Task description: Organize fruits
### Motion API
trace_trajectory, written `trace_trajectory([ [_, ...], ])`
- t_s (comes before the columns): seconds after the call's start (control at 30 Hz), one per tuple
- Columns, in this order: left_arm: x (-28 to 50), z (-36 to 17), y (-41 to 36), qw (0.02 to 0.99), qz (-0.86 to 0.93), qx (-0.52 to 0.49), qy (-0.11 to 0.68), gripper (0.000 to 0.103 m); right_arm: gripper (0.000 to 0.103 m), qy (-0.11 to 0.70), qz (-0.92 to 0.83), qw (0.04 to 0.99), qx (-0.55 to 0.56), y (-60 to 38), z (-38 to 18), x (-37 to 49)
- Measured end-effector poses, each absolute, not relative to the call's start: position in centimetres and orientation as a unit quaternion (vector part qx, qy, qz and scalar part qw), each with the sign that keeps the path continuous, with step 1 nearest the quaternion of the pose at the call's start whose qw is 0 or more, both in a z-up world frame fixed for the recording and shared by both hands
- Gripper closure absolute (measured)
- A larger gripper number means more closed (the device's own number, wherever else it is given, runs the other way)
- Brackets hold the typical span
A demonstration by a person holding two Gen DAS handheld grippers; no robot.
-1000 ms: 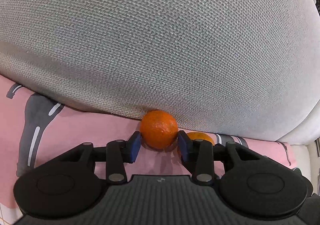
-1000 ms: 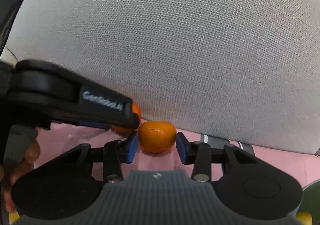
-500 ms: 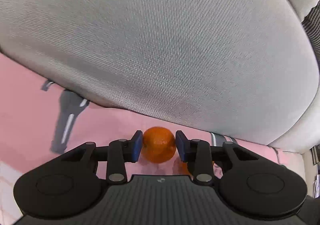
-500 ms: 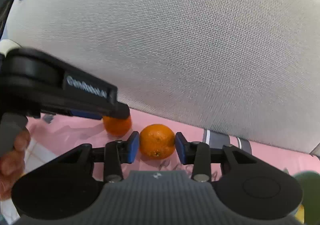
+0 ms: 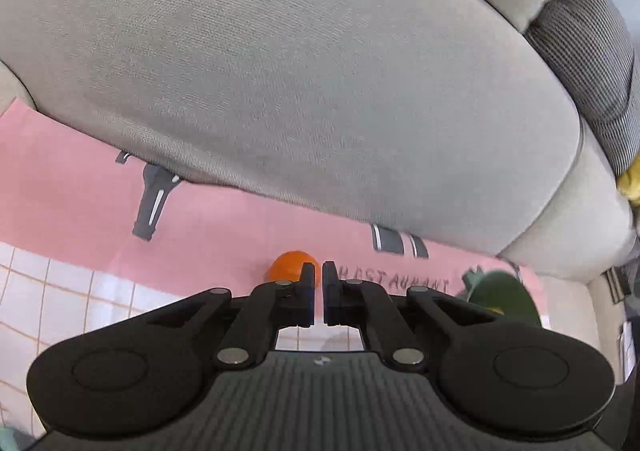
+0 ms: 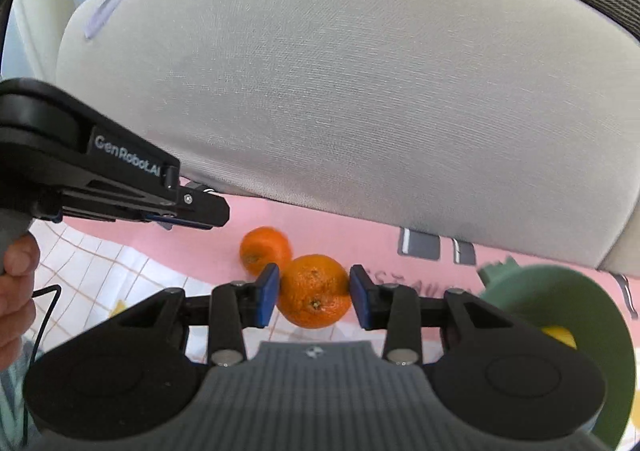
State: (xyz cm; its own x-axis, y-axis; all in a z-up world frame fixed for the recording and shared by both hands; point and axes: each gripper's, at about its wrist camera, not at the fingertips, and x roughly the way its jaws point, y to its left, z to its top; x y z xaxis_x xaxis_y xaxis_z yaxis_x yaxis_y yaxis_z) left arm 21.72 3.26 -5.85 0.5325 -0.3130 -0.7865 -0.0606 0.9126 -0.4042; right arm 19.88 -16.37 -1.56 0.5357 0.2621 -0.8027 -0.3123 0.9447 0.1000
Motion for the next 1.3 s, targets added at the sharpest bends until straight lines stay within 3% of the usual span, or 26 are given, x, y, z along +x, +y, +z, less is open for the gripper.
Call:
trace_trajectory([
  [0.2, 19.3, -7.7, 3.4, 0.834, -0.073, -0.198, 0.509, 0.1, 0.068, 0.471, 0.166, 0.866, -0.026, -16.9, -2.2, 17.1],
  [0.33, 18.2, -7.8, 4.3, 0.837, -0.065, -0.198, 0.506, 0.094, 0.068, 0.477, 0.172, 0.861, -0.024, -17.2, -3.2, 16.1],
  [0.53, 19.3, -7.5, 3.8, 0.85, -0.078, -0.189, 0.485, 0.074, 0.068, 0.463, 0.182, 0.867, -0.032, -16.6, -4.1, 15.8],
  [0.6, 20.1, -7.5, 3.1, 0.855, -0.088, -0.178, 0.478, 0.072, 0.068, 0.455, 0.186, 0.87, -0.046, -16.2, -4.1, 16.3],
  [0.9, 23.9, -10.6, 1.8, 0.852, -0.105, -0.149, 0.491, 0.072, 0.069, 0.454, 0.178, 0.869, -0.083, -15.4, -5.6, 20.3],
  [0.93, 24.3, -11.0, 1.7, 0.85, -0.105, -0.149, 0.494, 0.072, 0.071, 0.455, 0.176, 0.869, -0.084, -15.4, -6.0, 20.6],
  [0.97, 24.7, -11.5, 1.7, 0.849, -0.104, -0.149, 0.496, 0.072, 0.085, 0.456, 0.174, 0.869, -0.085, -15.5, -6.3, 20.9],
  [1.0, 25.1, -11.8, 1.6, 0.848, -0.104, -0.149, 0.497, 0.072, 0.09, 0.457, 0.173, 0.868, -0.086, -15.5, -6.5, 21.2],
  [1.3, 27.8, -13.1, 2.3, 0.859, -0.093, -0.158, 0.478, 0.068, 0.087, 0.454, 0.175, 0.869, -0.095, -14.7, -7.8, 23.6],
])
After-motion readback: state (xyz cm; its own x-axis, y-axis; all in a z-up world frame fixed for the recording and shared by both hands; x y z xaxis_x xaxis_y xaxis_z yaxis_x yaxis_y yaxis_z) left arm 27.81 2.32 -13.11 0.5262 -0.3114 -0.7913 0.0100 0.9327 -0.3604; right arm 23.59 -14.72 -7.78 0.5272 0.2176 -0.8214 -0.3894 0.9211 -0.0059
